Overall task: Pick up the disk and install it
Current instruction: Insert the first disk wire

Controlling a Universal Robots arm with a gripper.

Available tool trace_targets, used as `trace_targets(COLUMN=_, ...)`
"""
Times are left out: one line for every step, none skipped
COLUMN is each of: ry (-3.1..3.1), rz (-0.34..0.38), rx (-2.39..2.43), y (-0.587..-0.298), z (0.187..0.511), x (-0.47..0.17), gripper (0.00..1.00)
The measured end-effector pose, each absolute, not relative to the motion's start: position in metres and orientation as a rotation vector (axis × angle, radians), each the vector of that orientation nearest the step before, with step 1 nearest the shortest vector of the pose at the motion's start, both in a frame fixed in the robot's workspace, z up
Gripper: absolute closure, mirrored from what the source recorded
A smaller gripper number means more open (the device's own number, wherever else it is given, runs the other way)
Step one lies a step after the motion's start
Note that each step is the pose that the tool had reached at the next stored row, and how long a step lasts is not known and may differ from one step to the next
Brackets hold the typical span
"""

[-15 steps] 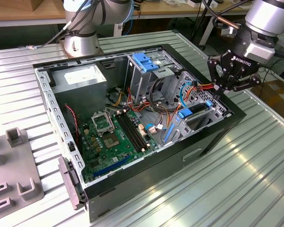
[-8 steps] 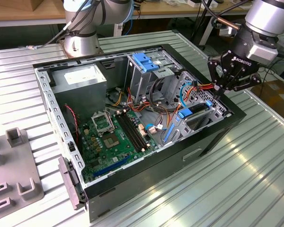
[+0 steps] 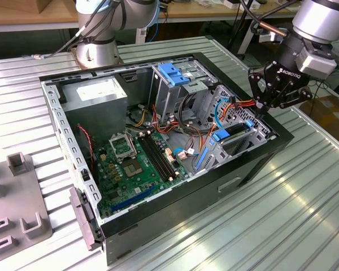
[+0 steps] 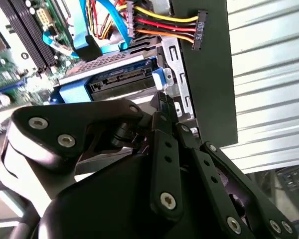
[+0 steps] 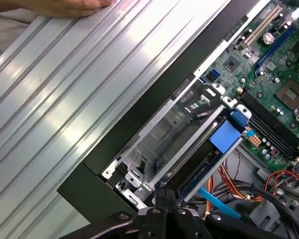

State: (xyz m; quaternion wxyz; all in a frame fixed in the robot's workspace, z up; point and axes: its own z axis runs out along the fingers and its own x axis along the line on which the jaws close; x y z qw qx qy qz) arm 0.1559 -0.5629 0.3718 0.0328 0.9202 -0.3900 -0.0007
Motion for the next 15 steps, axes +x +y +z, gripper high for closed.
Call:
trace_targets(ry=-1.171, rz=-0.001, rx=2.844, y=-0.563, z=0.372, x=0.156, gripper=0.89)
trace_targets(ry=-1.148, rz=0.000, rx=2.854, y=-0.563, z=0.372, x=0.156, gripper=0.89)
trace_targets(ry=-1.108, rz=0.001, rx=2.869, y=-0.563, z=0.372, x=0.156, gripper=0.89)
trace_targets(ry=-1.090, rz=0.002, rx=2.876, y=-0.563, z=0.372, x=0.156, gripper=0.89)
trace_targets(ry=-1.081, rz=0.002, rx=2.880, y=-0.562, z=0.372, x=0.157, gripper=0.89)
trace_targets(ry=-1.071, rz=0.003, rx=2.884, y=-0.560, z=0.372, x=0.157, gripper=0.89)
trace_targets(ry=-1.065, rz=0.003, rx=2.886, y=-0.557, z=0.372, x=0.158, gripper=0.89)
trace_targets(ry=-1.063, rz=0.004, rx=2.885, y=-0.556, z=0.372, x=0.159, gripper=0.89)
trace_targets(ry=-1.061, rz=0.004, rx=2.885, y=-0.554, z=0.372, x=0.159, gripper=0.89)
trace_targets(ry=-1.059, rz=0.005, rx=2.884, y=-0.552, z=0.372, x=0.160, gripper=0.89)
trace_targets(ry=-1.058, rz=0.005, rx=2.884, y=-0.551, z=0.372, x=0.160, gripper=0.89)
trace_targets(ry=-1.057, rz=0.006, rx=2.884, y=-0.550, z=0.372, x=0.161, gripper=0.89)
trace_targets(ry=-1.054, rz=0.006, rx=2.885, y=-0.549, z=0.372, x=0.162, gripper=0.89)
trace_targets(ry=-1.053, rz=0.006, rx=2.885, y=-0.548, z=0.372, x=0.163, gripper=0.89)
trace_targets(ry=-1.052, rz=0.006, rx=2.886, y=-0.547, z=0.372, x=0.164, gripper=0.89)
